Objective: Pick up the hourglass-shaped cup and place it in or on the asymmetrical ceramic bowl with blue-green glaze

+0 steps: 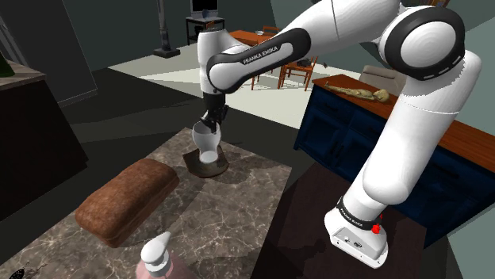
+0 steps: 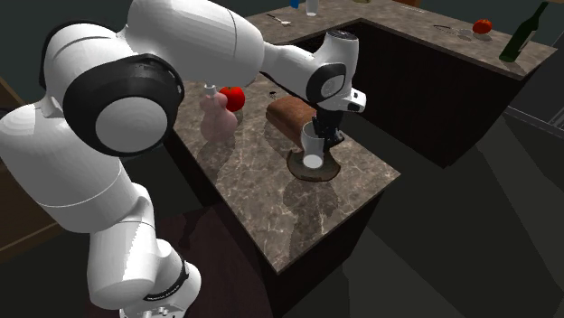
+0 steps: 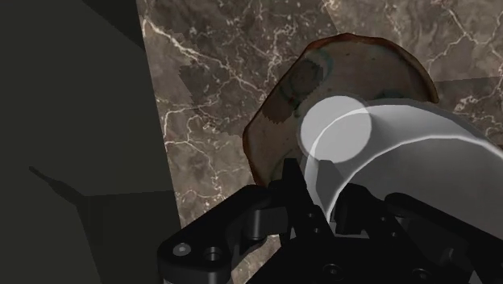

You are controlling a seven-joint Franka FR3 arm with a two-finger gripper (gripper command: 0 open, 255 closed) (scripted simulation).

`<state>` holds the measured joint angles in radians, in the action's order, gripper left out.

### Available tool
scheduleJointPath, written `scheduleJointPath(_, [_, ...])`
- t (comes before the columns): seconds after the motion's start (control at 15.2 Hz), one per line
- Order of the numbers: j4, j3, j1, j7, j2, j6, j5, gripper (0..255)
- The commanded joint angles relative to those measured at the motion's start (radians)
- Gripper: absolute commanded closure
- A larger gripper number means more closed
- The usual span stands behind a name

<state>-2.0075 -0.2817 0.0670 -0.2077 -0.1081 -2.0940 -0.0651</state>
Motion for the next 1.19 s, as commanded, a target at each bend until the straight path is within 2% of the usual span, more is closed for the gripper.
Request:
scheduleJointPath(0.0, [-0.006,0.0,0.0,0.0,-0.001,-0.008,-0.001,255])
scheduleJointPath(0.4, [-0.006,0.0,0.0,0.0,-0.002,-0.008,-0.001,255])
scheduleJointPath(0.46, [-0.006,0.0,0.0,0.0,-0.001,-0.009,-0.001,0])
scheduleJointPath(0.79, [-0.006,0.0,0.0,0.0,-0.002,-0.009,-0.001,0])
scheduleJointPath(1.06, [0.075,-0.002,-0.001,0.011,0.04,0.112,0.015,0])
scheduleJointPath(1.12, [0.075,-0.002,-0.001,0.011,0.04,0.112,0.015,0])
